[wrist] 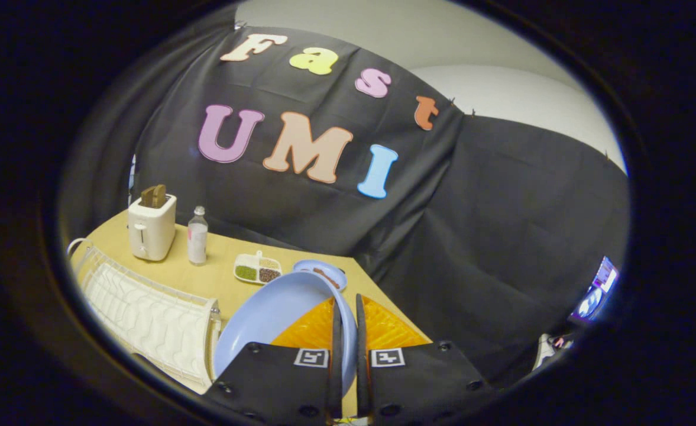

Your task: Take the plate from the dish rack, then take the spoon from the basket and place it into the plate.

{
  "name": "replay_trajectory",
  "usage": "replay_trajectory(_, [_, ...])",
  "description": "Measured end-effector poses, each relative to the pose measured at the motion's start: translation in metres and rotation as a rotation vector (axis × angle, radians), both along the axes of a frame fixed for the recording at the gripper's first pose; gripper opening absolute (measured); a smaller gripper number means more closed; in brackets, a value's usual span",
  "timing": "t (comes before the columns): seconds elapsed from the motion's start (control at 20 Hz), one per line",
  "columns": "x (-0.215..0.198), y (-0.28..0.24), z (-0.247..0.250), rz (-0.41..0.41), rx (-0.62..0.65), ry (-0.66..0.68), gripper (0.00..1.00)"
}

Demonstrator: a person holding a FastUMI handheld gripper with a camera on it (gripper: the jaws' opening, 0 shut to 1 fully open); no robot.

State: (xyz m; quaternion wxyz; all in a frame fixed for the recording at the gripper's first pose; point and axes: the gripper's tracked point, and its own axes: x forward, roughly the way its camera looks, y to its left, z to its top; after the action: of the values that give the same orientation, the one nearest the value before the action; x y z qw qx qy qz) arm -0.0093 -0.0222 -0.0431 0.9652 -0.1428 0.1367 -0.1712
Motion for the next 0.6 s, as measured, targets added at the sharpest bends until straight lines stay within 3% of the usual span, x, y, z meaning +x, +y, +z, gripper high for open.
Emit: replay_trajectory(0.6, [-0.021,-0.029,-0.093,0.046,0.314,0.074,0.12])
